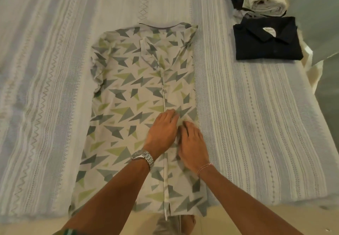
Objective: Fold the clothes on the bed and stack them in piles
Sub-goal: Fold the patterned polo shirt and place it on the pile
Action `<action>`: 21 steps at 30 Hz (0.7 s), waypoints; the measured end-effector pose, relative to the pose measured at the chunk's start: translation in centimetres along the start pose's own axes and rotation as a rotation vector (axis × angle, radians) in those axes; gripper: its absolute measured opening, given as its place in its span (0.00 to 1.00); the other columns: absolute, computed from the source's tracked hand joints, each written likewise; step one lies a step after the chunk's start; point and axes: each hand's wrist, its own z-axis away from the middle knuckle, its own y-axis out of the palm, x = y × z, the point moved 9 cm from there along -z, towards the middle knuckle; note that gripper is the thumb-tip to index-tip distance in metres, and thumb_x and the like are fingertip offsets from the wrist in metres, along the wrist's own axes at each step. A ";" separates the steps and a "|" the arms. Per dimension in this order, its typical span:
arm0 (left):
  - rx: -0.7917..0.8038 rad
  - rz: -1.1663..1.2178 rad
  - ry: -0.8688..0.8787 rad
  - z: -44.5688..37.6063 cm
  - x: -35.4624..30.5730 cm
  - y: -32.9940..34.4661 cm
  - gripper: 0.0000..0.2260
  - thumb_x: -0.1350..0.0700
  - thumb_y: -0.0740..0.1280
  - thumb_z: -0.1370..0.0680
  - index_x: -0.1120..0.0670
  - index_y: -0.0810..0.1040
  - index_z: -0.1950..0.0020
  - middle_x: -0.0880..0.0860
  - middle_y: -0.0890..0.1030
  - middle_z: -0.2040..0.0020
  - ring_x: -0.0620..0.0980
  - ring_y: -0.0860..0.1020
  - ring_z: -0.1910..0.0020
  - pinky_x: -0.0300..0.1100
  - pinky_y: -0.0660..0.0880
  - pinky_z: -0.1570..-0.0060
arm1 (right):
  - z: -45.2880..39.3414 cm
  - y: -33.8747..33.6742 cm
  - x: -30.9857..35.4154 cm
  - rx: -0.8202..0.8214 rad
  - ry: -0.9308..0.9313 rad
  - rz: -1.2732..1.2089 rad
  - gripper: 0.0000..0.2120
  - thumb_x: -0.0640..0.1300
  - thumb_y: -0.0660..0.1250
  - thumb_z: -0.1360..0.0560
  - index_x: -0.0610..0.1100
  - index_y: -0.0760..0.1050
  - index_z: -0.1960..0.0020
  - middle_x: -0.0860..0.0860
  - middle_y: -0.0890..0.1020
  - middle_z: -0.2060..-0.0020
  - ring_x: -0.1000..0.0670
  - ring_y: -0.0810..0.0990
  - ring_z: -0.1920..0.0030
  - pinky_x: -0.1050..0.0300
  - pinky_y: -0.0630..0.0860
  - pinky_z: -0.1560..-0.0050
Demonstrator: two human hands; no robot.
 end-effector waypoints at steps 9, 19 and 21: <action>0.050 -0.111 0.055 -8.8 4.1 1.1 0.24 0.54 0.49 0.16 0.62 0.62 0.21 0.62 0.62 0.21 0.59 0.58 0.20 0.56 0.53 0.20 | -13.0 0.0 -2.3 -0.032 -0.023 0.028 0.23 0.39 0.64 0.19 0.33 0.67 0.26 0.35 0.69 0.26 0.38 0.65 0.23 0.41 0.66 0.25; 0.080 -0.161 -0.040 -18.1 8.2 1.5 0.25 0.51 0.46 0.13 0.62 0.60 0.20 0.62 0.59 0.19 0.59 0.56 0.19 0.58 0.52 0.21 | -23.8 -0.2 -5.0 -0.013 0.008 -0.019 0.27 0.46 0.48 0.15 0.36 0.55 0.19 0.40 0.56 0.19 0.43 0.52 0.18 0.47 0.50 0.19; 0.056 -0.185 -0.077 -19.3 8.7 0.7 0.23 0.51 0.48 0.14 0.61 0.64 0.22 0.61 0.64 0.21 0.60 0.63 0.22 0.58 0.58 0.23 | -26.1 -0.4 -5.6 -0.026 -0.010 -0.021 0.26 0.44 0.50 0.15 0.35 0.55 0.19 0.39 0.57 0.19 0.42 0.53 0.18 0.44 0.53 0.19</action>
